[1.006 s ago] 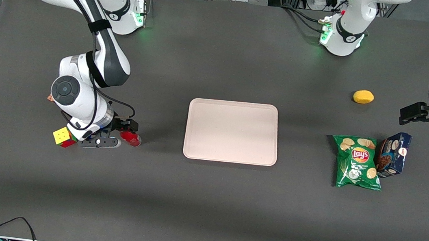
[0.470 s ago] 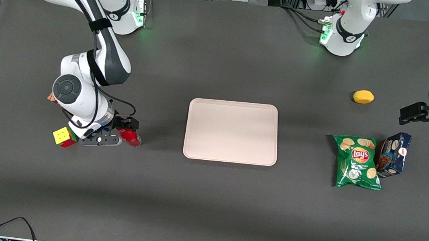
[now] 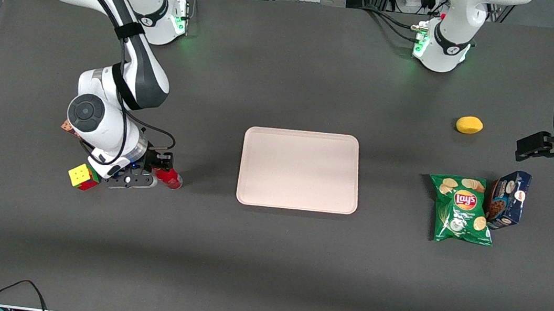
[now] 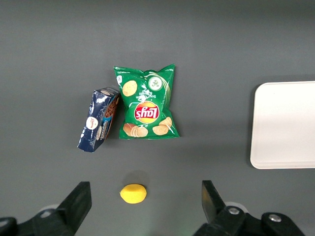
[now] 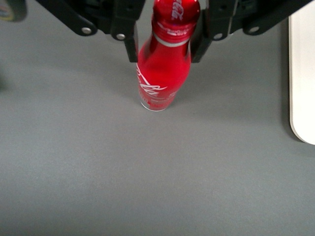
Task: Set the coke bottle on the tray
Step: 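Close the right gripper around the bottle's middle, then lift the bottle and carry it with the right gripper onto the tray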
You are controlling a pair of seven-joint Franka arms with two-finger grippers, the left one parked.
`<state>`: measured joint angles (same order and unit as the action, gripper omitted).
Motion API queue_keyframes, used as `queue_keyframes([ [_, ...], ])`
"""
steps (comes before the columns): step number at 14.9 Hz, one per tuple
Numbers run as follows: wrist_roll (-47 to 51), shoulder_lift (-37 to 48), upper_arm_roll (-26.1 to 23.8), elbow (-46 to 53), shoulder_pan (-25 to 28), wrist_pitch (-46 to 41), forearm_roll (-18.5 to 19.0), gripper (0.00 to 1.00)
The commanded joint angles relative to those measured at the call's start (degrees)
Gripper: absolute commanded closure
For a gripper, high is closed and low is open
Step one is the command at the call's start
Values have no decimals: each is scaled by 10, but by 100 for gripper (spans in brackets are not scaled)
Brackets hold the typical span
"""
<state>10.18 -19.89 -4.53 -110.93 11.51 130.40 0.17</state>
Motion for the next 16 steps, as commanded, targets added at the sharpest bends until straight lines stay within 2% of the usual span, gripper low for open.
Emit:
queue_keyframes([
  [1, -9, 19, 1, -14, 4, 12, -3, 73],
  [2, -9, 20, 0, -14, 4, 11, -3, 96],
  [3, -11, 20, 0, -14, 4, 11, -3, 100],
  [6, -67, 21, 0, -11, 1, 9, -3, 100],
  [9, -71, 24, 0, 15, 3, -13, -3, 100],
  [16, -66, 36, -9, 249, 7, -324, -7, 100],
])
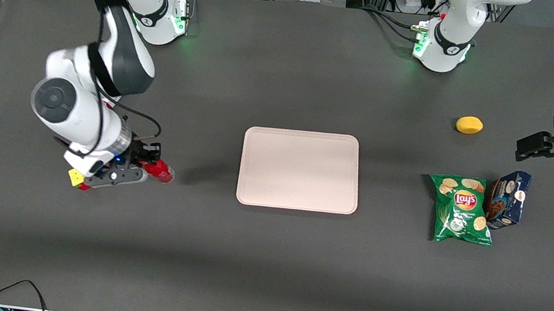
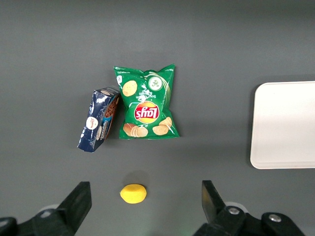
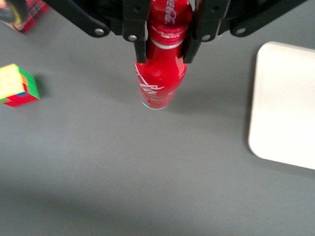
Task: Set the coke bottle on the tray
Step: 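Lift the bottle and carry it with the right gripper onto the tray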
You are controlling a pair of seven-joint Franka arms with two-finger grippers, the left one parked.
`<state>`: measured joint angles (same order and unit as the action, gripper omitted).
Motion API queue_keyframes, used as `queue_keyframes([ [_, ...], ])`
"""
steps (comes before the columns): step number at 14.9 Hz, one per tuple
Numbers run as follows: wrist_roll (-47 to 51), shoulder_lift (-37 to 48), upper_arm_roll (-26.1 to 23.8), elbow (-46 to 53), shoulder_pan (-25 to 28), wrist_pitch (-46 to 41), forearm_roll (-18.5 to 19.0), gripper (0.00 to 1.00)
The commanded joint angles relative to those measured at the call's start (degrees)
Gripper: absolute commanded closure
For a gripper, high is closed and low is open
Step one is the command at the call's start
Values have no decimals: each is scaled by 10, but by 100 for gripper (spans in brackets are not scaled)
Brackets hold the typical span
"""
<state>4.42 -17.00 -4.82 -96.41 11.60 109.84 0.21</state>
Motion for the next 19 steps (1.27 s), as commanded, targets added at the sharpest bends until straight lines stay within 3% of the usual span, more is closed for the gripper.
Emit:
queue_keyframes([
  [1, -6, 7, -11, 138, 6, -160, -10, 100],
  [6, 17, 8, -15, 172, 23, -204, -13, 100],
  [12, 267, -2, -14, 189, 173, -192, -11, 100],
  [14, 300, -17, -15, 191, 200, -164, -12, 100],
  [19, 300, -117, -19, 188, 201, -67, -9, 100],
])
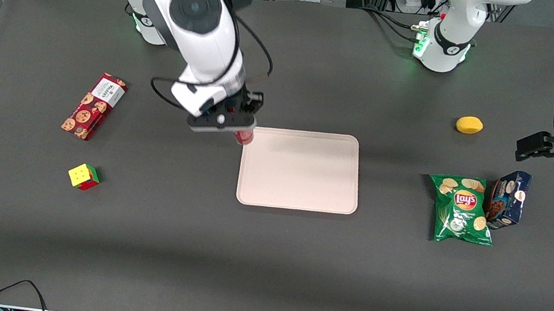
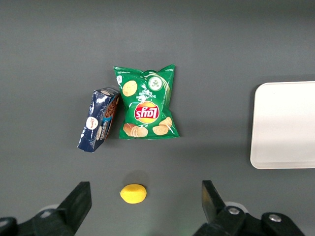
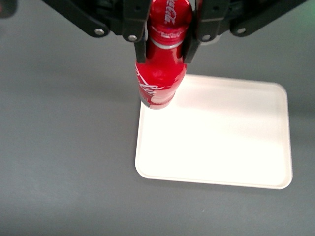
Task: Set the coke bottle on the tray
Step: 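Lift the bottle and carry it with the right gripper onto the tray, then lower the bottle onto the tray and open the right gripper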
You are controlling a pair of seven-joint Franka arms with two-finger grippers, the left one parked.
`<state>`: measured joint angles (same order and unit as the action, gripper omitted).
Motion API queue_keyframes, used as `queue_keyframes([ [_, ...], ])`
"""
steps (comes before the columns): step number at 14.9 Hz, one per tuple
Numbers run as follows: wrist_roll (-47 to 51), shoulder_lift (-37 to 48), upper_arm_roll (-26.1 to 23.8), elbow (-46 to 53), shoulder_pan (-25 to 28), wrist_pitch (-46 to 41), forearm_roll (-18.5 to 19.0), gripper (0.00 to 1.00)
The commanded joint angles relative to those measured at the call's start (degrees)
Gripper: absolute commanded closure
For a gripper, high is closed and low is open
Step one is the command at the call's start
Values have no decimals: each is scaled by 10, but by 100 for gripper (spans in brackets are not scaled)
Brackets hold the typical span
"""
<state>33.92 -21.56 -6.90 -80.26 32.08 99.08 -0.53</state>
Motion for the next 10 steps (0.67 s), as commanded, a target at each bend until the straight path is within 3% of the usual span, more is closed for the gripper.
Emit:
queue_keyframes([
  [1, 4, -87, 2, 27, -4, 60, -1, 100],
  [10, 4, -149, 1, 27, 2, 86, 1, 100],
])
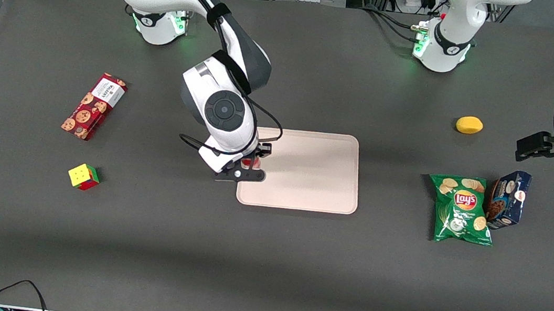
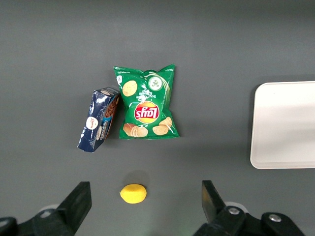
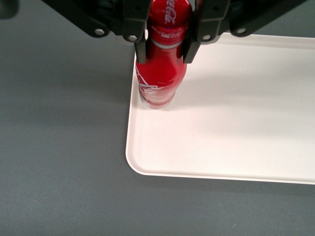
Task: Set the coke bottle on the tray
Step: 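Lower the bottle onto the tray and open the right gripper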
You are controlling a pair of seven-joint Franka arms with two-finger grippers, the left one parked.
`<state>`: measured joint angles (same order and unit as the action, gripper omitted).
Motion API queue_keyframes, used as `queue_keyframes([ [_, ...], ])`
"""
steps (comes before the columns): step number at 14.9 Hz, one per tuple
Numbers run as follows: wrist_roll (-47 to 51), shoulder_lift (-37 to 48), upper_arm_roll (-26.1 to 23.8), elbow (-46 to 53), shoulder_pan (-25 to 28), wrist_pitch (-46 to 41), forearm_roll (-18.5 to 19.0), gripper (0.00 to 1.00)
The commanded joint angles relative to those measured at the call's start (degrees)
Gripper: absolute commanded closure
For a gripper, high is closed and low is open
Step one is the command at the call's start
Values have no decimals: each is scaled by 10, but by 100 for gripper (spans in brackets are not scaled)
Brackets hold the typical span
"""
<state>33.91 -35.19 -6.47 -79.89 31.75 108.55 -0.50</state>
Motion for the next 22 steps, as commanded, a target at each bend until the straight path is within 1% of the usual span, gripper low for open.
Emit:
queue_keyframes([
  [1, 5, -15, -3, 25, 5, -8, 1, 100],
  [12, 5, -30, -7, 22, 10, 3, 7, 100],
  [13, 5, -30, -7, 22, 9, 3, 7, 95],
  [14, 5, -32, -7, 22, 10, 3, 7, 68],
  [17, 5, -32, -7, 22, 9, 3, 8, 31],
  [18, 5, -33, -7, 22, 9, 3, 8, 26],
  [19, 5, -32, -7, 22, 9, 3, 8, 16],
  [20, 5, -32, -7, 22, 9, 3, 8, 1],
  [22, 4, -32, -7, 22, 9, 3, 8, 0],
])
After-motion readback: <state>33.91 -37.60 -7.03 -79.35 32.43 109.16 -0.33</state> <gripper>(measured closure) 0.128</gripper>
